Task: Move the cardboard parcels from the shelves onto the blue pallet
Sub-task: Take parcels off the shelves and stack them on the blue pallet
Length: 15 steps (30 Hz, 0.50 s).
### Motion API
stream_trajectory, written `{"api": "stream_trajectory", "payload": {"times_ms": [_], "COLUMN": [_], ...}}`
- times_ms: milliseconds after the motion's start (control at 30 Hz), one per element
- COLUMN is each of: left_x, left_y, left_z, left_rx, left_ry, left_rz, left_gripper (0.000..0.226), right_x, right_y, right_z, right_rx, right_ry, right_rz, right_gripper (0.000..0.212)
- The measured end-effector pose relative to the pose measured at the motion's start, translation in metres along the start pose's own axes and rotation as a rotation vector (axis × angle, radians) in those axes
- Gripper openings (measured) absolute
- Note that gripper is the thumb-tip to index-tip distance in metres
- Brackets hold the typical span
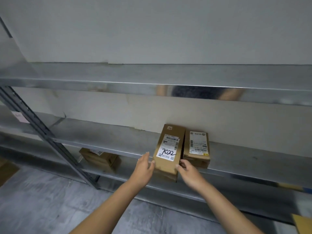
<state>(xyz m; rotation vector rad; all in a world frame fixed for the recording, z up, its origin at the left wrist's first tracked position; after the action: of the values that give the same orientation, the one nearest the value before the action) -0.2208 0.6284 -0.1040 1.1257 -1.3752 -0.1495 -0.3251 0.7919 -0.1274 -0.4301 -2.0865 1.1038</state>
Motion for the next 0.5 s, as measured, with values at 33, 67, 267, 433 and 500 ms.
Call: {"api": "stream_trajectory", "payload": {"times_ms": [33, 67, 267, 433, 500], "left_x": [0.001, 0.0, -0.011, -0.017, -0.021], "left_y": [-0.003, -0.005, -0.004, -0.011, -0.018], "left_z": [0.008, 0.016, 0.047, 0.063, 0.067], "left_rx": [0.0, -0.003, -0.127, -0.115, -0.089], "left_ry": [-0.029, -0.062, -0.261, -0.343, -0.357], "left_rz": [-0.013, -0.037, -0.251, -0.454, -0.53], "left_gripper": [0.059, 0.059, 0.041, 0.04, 0.037], "right_x": [-0.003, -0.006, -0.034, -0.048, -0.053], "right_y": [0.0, -0.001, -0.009, -0.017, -0.02], "right_z": [0.003, 0.005, 0.014, 0.029, 0.032], "right_rx": [-0.02, -0.045, -0.109, -0.132, -0.133], "right_ry": [0.023, 0.054, 0.223, 0.329, 0.359], "right_rz": [0.009, 0.02, 0.175, 0.342, 0.398], "right_gripper": [0.054, 0.057, 0.045, 0.047, 0.048]}}
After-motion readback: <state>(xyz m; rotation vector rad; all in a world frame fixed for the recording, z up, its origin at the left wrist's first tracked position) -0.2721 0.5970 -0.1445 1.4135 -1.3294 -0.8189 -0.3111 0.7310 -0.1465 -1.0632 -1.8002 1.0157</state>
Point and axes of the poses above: each hand's wrist, its own z-axis towards the middle knuckle, its own x-axis out of the back of the hand, y = z × x, the point moved 4 cm from there along z, towards the middle knuckle, and after that the axes turned 2 degrees about -z, right-handed, at the moved point
